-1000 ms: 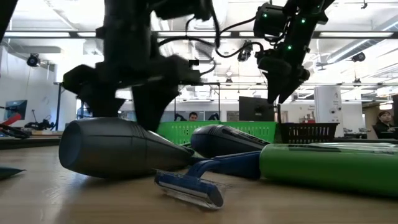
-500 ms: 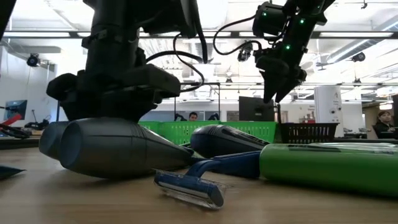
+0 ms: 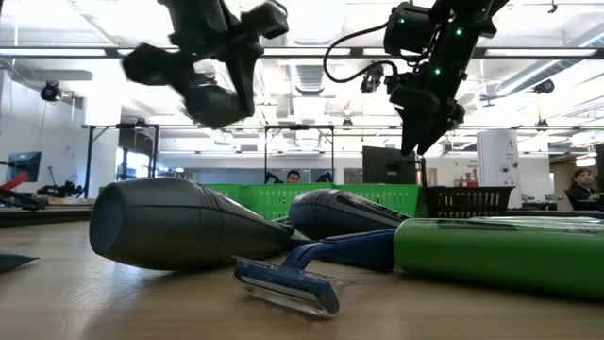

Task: Pick & Place Travel size toiletries
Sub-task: Put the deodorant into the left green bin

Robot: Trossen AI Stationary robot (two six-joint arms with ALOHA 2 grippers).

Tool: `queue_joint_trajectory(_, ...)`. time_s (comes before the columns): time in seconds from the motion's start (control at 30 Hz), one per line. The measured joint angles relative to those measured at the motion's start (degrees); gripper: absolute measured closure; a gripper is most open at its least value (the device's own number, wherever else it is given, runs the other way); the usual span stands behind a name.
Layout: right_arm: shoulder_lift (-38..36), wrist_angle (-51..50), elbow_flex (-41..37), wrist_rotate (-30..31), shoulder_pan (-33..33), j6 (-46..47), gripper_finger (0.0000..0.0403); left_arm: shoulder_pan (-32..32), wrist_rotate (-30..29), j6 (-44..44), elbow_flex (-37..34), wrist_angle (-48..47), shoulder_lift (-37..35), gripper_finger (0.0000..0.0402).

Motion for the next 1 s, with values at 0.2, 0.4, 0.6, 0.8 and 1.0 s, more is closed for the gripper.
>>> queue_joint_trajectory(0.2, 0.0, 1.1, 0.0, 0.0, -0.1, 0.4, 0.0087, 16.7, 3.4, 11.4, -6.7, 5.7, -2.7, 0.0184)
queue_joint_trajectory(0.4, 0.0, 1.1, 0.0, 0.0, 0.0, 0.9, 0.0073, 22.8, 8.4, 13.3, -13.3, 14.7, -2.5, 0.0183)
queue_joint_trajectory(0.6, 0.0, 1.1, 0.0, 0.2, -0.5, 1.3, 0.0060, 22.2, 9.2, 11.0, -15.3, 15.3, -2.7, 0.0176)
queue_joint_trajectory(0.8, 0.0, 1.3, 0.0, 0.1, -0.7, 0.7, 0.0053, 22.4, 7.8, 11.5, -14.8, 15.9, -2.6, 0.0130)
queue_joint_trajectory(1.0, -0.2, -0.3, 0.0, -0.3, -0.7, -0.6, 0.0066, 20.5, 7.9, 11.1, -14.5, 15.5, -3.6, 0.0081)
